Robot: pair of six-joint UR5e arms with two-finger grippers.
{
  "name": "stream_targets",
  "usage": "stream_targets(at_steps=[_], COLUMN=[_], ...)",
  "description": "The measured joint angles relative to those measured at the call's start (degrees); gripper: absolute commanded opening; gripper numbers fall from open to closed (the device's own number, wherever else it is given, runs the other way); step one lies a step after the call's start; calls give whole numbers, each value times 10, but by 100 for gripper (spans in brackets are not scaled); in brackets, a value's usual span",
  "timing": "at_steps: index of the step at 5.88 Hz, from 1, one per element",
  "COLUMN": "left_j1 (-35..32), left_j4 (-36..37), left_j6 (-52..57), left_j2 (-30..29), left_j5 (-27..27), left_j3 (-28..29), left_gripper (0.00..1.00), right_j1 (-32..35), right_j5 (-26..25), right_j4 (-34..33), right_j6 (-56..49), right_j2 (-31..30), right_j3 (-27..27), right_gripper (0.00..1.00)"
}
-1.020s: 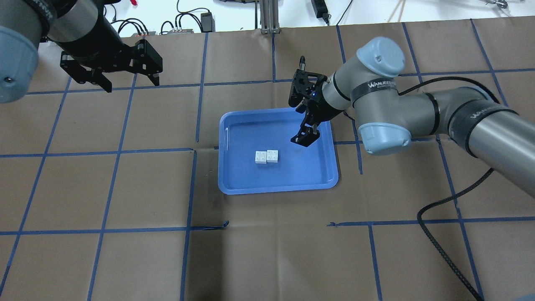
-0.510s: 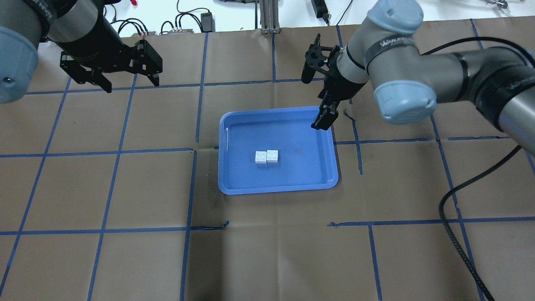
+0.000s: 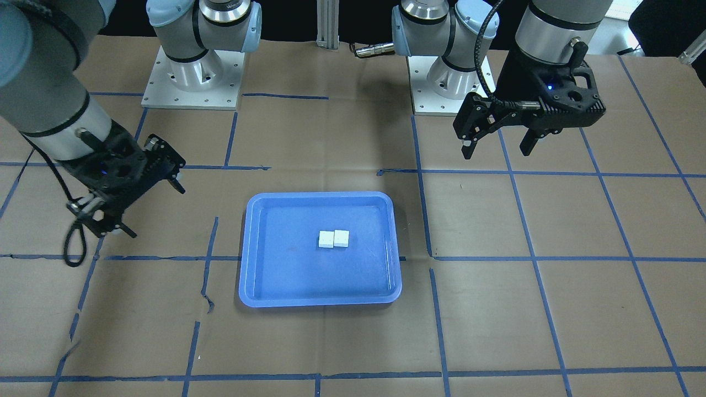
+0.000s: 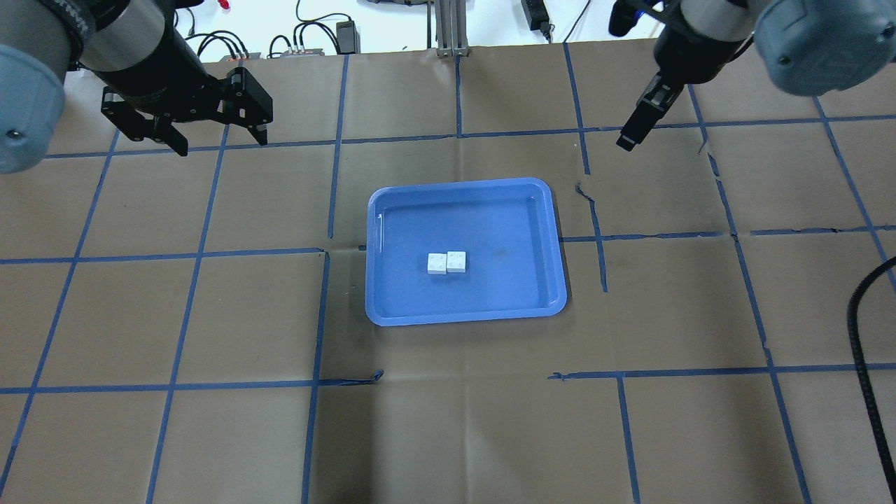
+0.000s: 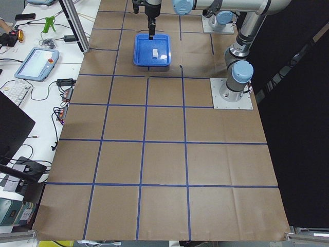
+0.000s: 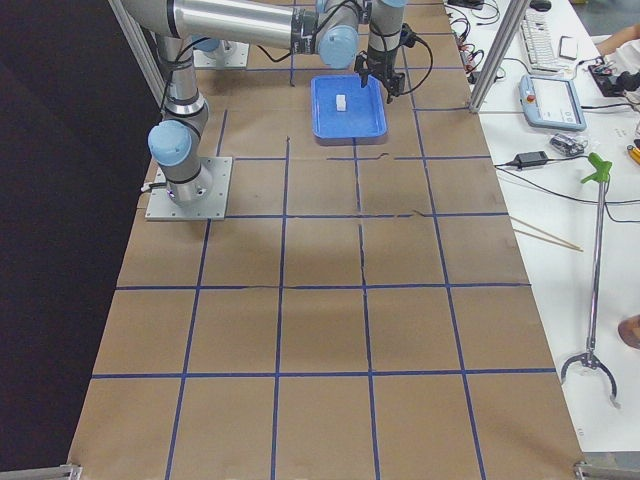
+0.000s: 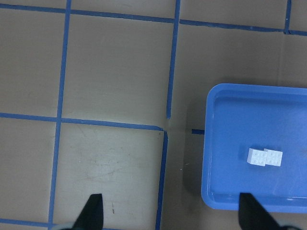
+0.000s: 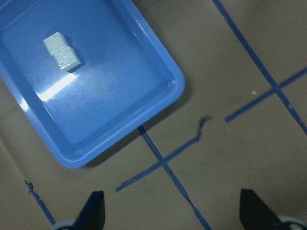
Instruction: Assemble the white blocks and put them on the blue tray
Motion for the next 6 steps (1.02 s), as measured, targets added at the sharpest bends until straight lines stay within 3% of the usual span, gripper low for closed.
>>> stream_targets(at_steps=[1,3,4,6], left_j1=[0,0,0,0], left_j4=[0,0,0,-1], left_j6=[0,0,0,0], left_j2=[0,0,1,1], left_j5=[0,0,0,0], left_j3=[0,0,0,0], left_gripper=[99,99,99,99], right_j1=[-1,29,59,72], right_j5=[-22,-29,-32,-33], right_j4=[23,73,94,117], right_j6=[166,400,482,529], right_j2=[-14,-45,-50,-48], right_j3=[-17,-25,-27,-28], right_gripper=[100,100,100,100])
